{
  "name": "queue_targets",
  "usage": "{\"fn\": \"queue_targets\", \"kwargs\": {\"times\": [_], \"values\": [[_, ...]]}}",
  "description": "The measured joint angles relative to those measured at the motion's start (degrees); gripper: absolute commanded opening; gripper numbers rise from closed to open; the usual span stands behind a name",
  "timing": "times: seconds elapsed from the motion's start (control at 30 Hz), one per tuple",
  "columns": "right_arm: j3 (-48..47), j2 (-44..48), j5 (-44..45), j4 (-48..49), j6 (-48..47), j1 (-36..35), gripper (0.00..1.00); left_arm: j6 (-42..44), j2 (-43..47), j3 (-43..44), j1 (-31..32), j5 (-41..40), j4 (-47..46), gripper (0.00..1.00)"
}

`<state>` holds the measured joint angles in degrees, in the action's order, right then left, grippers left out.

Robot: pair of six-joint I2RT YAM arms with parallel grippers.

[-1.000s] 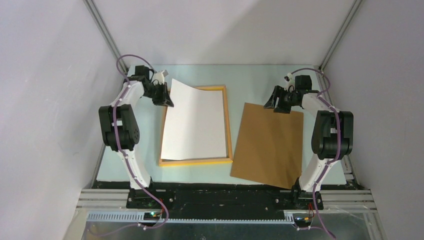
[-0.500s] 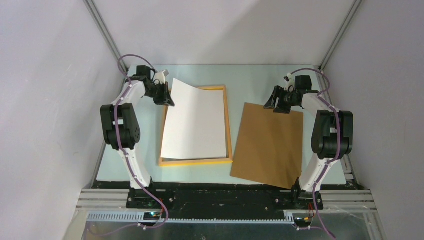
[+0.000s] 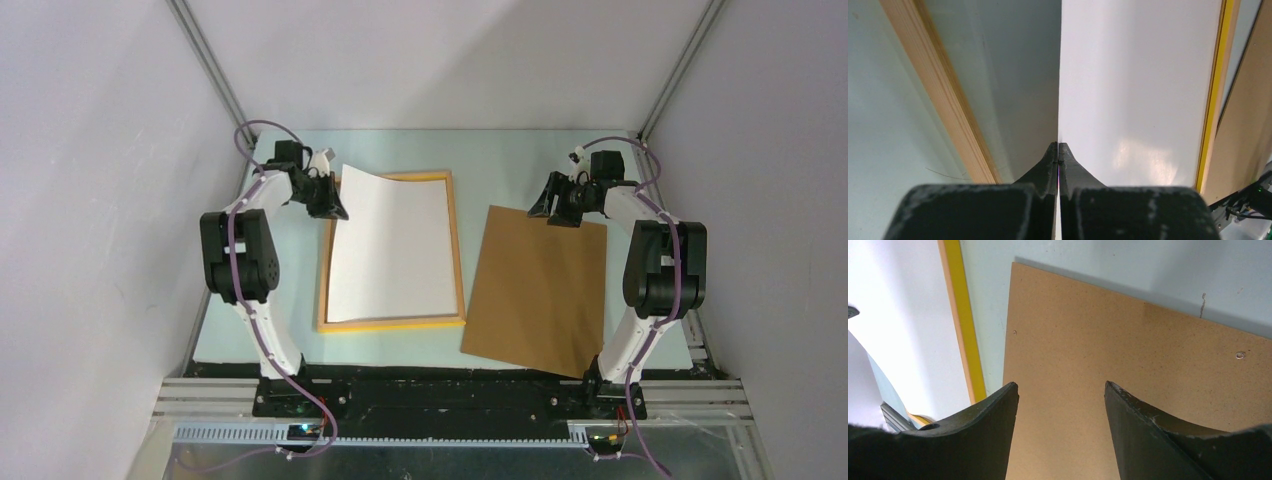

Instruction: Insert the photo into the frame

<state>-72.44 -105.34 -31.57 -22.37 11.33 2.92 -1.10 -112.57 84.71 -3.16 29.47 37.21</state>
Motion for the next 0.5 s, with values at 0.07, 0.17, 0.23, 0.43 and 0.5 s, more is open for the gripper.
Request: {"fn": "queue_targets", "kwargs": {"times": [0.07,0.17,0.23,0.43,0.5], "values": [[0.00,0.00,-0.02,0.00,0.00,0.00,0.68,-0.04,0.20,0.00,-0.02,-0.39,-0.33,0.00],[0.00,0.00,-0.07,0.00,0.00,0.02,0.68,-0.02,0.22,0.00,-0.02,-0.81,-0.70,0.00],[0.00,0.00,-0.26,0.00,0.00,0.09,0.68,-0.02,0.22,0.00,-0.02,-0.90,-0.74,0.00],[0.00,0.00,-0.39,0.00,0.00,0.22,0.68,0.04,0.22,0.00,-0.02,-0.90,-0.74,0.00],[0.00,0.00,-0.39,0.00,0.00,0.22,0.68,0.07,0.22,0.00,-0.02,-0.90,-0.74,0.00]]}}
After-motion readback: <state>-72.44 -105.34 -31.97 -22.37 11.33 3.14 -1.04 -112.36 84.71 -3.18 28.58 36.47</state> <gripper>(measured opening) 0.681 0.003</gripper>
